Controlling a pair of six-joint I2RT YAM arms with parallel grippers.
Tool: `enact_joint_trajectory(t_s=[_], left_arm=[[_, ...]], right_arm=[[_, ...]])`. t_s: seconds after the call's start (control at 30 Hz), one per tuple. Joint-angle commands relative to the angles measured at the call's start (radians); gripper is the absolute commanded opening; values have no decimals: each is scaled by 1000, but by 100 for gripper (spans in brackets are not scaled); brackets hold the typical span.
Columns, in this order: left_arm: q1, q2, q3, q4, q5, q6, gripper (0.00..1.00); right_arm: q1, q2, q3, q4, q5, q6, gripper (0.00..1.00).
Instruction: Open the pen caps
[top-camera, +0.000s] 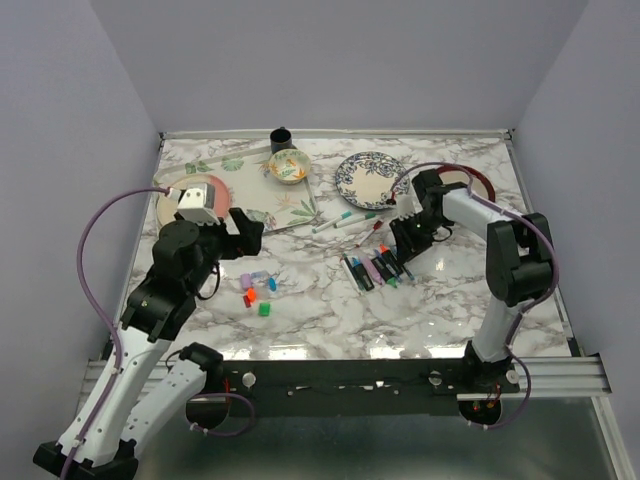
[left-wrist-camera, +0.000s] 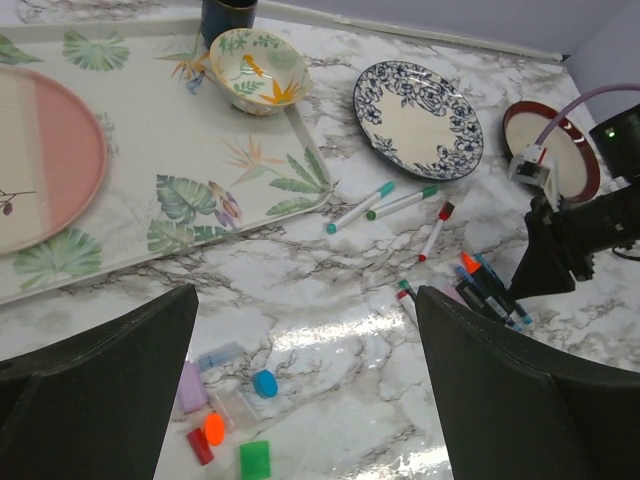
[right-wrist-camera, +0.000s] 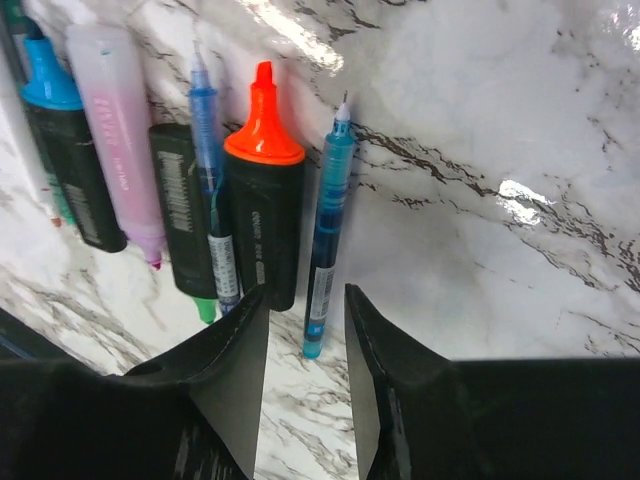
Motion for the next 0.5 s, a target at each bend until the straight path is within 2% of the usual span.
enact_joint_trajectory(t_s=[0.0,0.13,0.2,0.3,0.4,0.43,0.47], left_arm=[[4,-39,-77,-32,4,134,99],[6,-39,-114,2,-16,148,99],[10,-35,-118,8,-15,157,99],[19,-29,-118,9,-13,163,99],[30,-33,-123,15,-5,165,99],[33,-36,-124,18,-2,165,99],[38,-36,-126,18,1,165,99]], right_arm=[[-9,-106,60,1,-105,-34,44],[4,-136,107,47,-225,-43,47],[38,-156,115,90,-236,-52,47],[101,-198,97,136,-236,-188,49],[136,-261,39,89,-260,-603,49],[136,-278,14,64,-277,-904,49],[136,-294,-6,36,-257,-1037,51]])
